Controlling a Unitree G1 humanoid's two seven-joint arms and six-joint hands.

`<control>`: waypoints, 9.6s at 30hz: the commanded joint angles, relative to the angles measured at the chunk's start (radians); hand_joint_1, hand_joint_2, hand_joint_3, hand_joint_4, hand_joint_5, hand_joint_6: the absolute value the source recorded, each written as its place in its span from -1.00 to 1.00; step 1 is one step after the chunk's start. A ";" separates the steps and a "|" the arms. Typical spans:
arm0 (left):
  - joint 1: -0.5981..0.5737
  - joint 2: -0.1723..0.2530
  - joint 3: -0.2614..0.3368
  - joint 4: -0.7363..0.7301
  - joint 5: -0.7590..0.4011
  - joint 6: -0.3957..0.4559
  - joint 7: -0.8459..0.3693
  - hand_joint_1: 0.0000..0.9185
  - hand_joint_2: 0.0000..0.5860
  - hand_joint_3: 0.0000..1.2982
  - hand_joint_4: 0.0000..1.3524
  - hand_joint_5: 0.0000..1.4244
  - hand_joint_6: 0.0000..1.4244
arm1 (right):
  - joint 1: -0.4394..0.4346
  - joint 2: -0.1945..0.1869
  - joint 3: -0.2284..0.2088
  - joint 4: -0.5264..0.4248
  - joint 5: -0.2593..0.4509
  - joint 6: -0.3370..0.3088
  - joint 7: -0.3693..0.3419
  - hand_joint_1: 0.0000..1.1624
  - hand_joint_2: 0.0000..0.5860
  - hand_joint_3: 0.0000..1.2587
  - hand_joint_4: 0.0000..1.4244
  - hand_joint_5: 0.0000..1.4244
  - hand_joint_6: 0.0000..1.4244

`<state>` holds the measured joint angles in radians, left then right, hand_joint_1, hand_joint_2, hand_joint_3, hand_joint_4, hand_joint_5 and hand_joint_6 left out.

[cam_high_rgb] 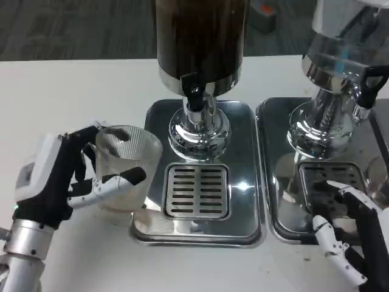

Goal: Grasp the cup under the faucet to collect the drink, then remove the cup.

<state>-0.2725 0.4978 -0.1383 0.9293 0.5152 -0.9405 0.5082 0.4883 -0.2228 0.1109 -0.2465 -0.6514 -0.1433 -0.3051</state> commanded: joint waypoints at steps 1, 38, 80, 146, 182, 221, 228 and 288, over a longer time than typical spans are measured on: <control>-0.033 -0.034 -0.007 -0.020 -0.014 -0.003 -0.030 -0.48 -0.68 -0.03 0.29 0.37 0.77 | 0.011 0.011 0.002 -0.031 0.004 -0.017 -0.006 -0.71 0.53 -0.45 -0.63 -0.60 -0.49; -0.176 -0.220 -0.051 0.127 -0.019 0.081 -0.096 -0.48 -0.67 -0.05 0.25 0.32 0.63 | 0.040 0.049 0.012 -0.103 0.000 -0.003 0.019 -0.68 0.59 -0.41 -0.63 -0.60 -0.49; -0.196 -0.168 -0.178 0.166 0.082 0.092 -0.044 -0.65 -0.65 -0.25 -0.10 -0.09 0.06 | 0.030 0.102 0.048 -0.106 -0.040 0.021 0.012 -0.69 0.59 -0.39 -0.62 -0.60 -0.48; -0.180 -0.104 -0.283 0.100 0.161 0.216 0.013 -1.00 -0.65 -0.53 -0.54 -0.57 -0.68 | 0.027 0.097 0.067 -0.085 -0.024 0.020 0.007 -0.69 0.58 -0.42 -0.63 -0.58 -0.44; 0.030 0.031 -0.111 -0.181 0.074 0.162 0.041 -1.00 -0.73 -0.53 -0.59 -0.58 -0.69 | -0.019 0.091 0.072 -0.039 -0.004 0.014 0.017 -0.71 0.56 -0.42 -0.62 -0.56 -0.44; -0.063 0.126 0.328 -0.476 -1.249 0.872 -1.631 -1.00 -0.77 -0.67 -0.84 -0.78 -0.84 | -0.113 0.093 0.098 0.038 0.015 0.003 0.008 -0.64 0.66 -0.41 -0.62 -0.56 -0.44; -0.137 0.114 0.369 -0.429 -1.225 0.979 -1.707 -1.00 -0.78 -0.62 -0.79 -0.75 -0.85 | -0.122 0.102 0.106 0.056 0.018 -0.003 -0.006 -0.62 0.66 -0.41 -0.62 -0.54 -0.44; -0.297 -0.130 0.267 -0.346 -0.921 0.793 -1.673 -1.00 -0.78 -0.51 -0.67 -0.68 -0.80 | -0.110 0.154 0.150 0.111 0.013 -0.011 -0.095 -0.64 0.68 -0.41 -0.60 -0.52 -0.44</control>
<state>-0.5598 0.3726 0.1468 0.5820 -0.4314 -0.1074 -1.1540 0.3673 -0.0760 0.2599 -0.1238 -0.6413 -0.1503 -0.3844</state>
